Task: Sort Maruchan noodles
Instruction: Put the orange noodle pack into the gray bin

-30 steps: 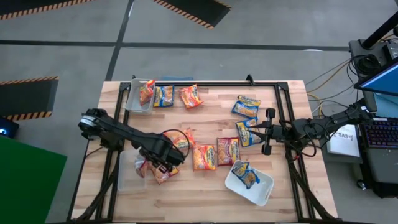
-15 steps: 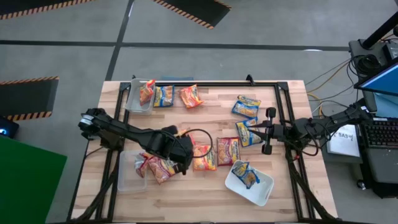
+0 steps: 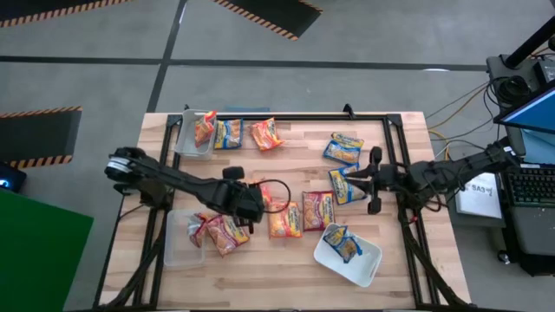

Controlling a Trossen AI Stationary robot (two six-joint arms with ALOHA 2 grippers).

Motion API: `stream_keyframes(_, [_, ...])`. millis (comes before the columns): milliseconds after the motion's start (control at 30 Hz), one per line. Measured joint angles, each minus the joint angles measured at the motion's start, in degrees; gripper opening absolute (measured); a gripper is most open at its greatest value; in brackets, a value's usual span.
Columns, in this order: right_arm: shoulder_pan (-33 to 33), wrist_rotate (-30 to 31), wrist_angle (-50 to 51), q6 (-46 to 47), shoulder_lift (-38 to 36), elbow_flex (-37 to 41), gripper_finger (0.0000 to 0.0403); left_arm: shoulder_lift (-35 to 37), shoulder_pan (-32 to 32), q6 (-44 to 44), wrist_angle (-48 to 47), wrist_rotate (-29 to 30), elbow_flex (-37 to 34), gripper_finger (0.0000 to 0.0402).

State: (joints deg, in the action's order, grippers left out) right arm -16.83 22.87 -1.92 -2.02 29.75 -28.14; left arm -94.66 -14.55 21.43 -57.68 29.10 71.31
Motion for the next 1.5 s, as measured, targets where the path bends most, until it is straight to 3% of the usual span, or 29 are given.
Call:
stream_keyframes(200, [0.01, 1.23, 2.11, 1.03, 3.73, -2.34, 0.0043, 6.28, 3.23, -1.55, 15.03, -1.49, -10.77, 0.0015])
stream_keyframes(500, [0.01, 1.27, 3.79, 0.08, 6.44, -3.49, 0.0043, 8.28, 9.17, 27.93, 14.82, -3.27, -12.42, 0.0022])
stream_keyframes(700, [0.01, 1.29, 6.62, -0.52, 5.99, -3.50, 0.0043, 8.21, 10.31, 34.41, 14.23, -8.72, -13.00, 0.0093])
stream_keyframes(933, [0.00, 1.29, 7.57, -2.36, 5.94, -3.50, 0.0043, 7.70, 11.31, 40.02, 14.61, -8.96, -14.63, 0.0210])
stream_keyframes(1200, [0.00, 1.27, 7.65, -2.49, 5.94, -3.50, 0.0043, 7.70, 11.35, 38.99, 14.69, -7.53, -17.38, 0.0281])
stream_keyframes(1333, [0.01, 1.25, 7.65, -2.47, 5.96, -3.50, 0.0043, 8.12, 11.57, 33.79, 16.49, -7.58, -20.28, 0.0290])
stream_keyframes(1500, [0.00, 1.23, 7.65, -2.47, 5.96, -3.50, 0.0043, 8.14, 11.76, 22.86, 26.59, -10.91, -23.02, 0.0285])
